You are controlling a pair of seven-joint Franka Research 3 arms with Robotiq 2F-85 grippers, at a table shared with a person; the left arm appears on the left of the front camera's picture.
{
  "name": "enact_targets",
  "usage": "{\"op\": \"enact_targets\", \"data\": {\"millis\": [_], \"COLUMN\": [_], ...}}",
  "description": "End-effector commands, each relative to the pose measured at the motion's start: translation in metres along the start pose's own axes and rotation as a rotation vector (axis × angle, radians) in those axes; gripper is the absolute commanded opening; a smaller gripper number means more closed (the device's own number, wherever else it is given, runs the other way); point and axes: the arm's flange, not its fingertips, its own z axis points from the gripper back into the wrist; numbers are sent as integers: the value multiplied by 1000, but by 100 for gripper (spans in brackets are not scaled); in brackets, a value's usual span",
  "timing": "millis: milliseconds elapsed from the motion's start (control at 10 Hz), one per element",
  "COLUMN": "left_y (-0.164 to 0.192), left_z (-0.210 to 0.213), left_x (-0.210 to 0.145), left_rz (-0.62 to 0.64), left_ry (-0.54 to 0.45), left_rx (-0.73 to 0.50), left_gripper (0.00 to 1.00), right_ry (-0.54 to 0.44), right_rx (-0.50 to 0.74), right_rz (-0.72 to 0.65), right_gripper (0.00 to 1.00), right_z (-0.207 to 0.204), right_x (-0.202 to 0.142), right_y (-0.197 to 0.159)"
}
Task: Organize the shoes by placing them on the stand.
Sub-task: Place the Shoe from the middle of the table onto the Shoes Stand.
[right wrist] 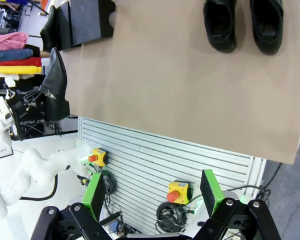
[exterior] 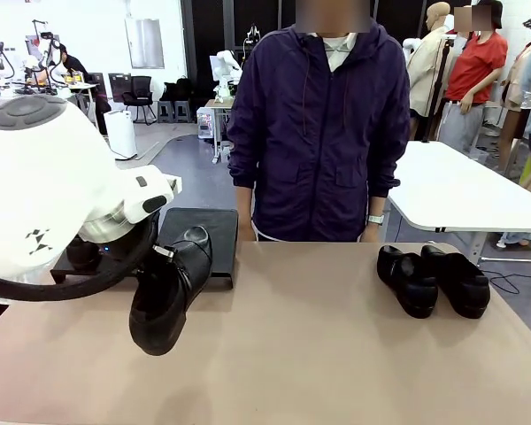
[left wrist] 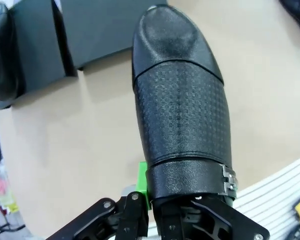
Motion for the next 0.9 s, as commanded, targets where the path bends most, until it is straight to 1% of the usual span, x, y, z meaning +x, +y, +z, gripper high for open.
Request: {"op": "enact_targets", "data": {"millis": [0, 100, 200, 300, 500, 700, 800], "left_y": [27, 58, 85, 106, 143, 176, 192], "left_z": [-1, -4, -15, -28, -52, -80, -93], "left_x": [31, 56, 76, 95, 120, 134, 140], "left_rz": [179, 249, 222, 216, 240, 181, 159], "left_ry": [-35, -100, -123, -178, -282, -302, -310], "left_rx": [33, 42, 46, 72, 159, 202, 189], "left_gripper": [0, 0, 0, 0, 0, 0, 0], "right_ry": [0, 0, 0, 0, 0, 0, 0], "right_rx": [5, 5, 5, 5, 5, 5, 5], "right_rz": [-3, -3, -3, -3, -3, -3, -3], "right_gripper": [100, 100, 100, 100, 100, 100, 100], "right_z": [1, 1, 1, 1, 1, 1, 1], "right_x": [1, 1, 1, 1, 1, 1, 1], "right_y": [2, 2, 2, 2, 2, 2, 2]}}
